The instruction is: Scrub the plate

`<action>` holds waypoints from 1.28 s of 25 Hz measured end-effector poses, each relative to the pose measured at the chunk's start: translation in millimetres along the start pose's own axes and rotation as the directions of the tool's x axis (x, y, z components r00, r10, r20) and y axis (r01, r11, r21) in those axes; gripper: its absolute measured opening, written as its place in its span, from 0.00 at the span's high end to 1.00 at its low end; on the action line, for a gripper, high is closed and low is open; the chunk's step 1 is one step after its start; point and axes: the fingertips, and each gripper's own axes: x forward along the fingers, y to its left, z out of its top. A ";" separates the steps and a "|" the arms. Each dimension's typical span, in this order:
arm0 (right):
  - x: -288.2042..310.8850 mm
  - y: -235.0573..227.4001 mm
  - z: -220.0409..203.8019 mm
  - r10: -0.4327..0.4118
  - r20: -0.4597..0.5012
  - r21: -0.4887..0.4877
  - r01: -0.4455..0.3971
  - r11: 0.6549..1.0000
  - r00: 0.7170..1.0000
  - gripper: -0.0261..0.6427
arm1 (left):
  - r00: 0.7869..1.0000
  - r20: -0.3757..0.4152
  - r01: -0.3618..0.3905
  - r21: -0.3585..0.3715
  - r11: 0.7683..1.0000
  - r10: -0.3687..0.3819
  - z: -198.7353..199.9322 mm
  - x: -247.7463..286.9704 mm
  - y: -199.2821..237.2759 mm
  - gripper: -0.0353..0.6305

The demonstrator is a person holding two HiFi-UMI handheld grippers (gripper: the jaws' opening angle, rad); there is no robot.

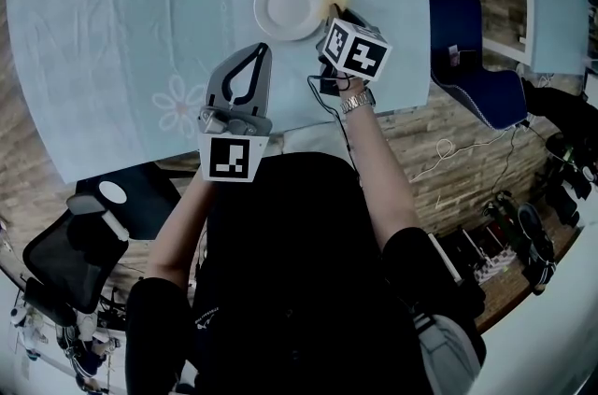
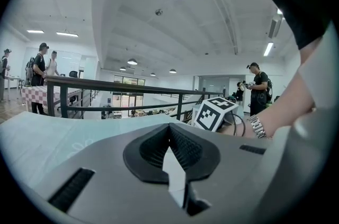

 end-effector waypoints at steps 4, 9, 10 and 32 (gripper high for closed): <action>-6.8 18.2 -1.9 0.051 0.000 0.011 -0.051 0.999 0.999 0.88 | 1.000 0.012 -0.017 -0.014 1.000 0.017 -0.1 -6.1 4.0 0.93; -9.0 52.8 -9.7 0.139 -0.026 -0.017 -0.140 0.990 0.990 0.88 | 1.000 0.013 -0.027 -0.007 1.000 0.027 -0.3 -12.9 6.8 0.93; -8.4 60.4 -12.7 0.157 -0.034 -0.024 -0.158 0.987 0.987 0.88 | 0.999 0.012 -0.031 -0.009 0.999 0.031 -1.0 -14.2 7.8 0.93; 18.5 103.4 -50.7 0.277 -0.149 0.001 -0.280 0.960 0.949 0.88 | 0.997 -0.024 -0.079 -0.031 0.996 0.078 -16.2 -20.6 17.2 0.93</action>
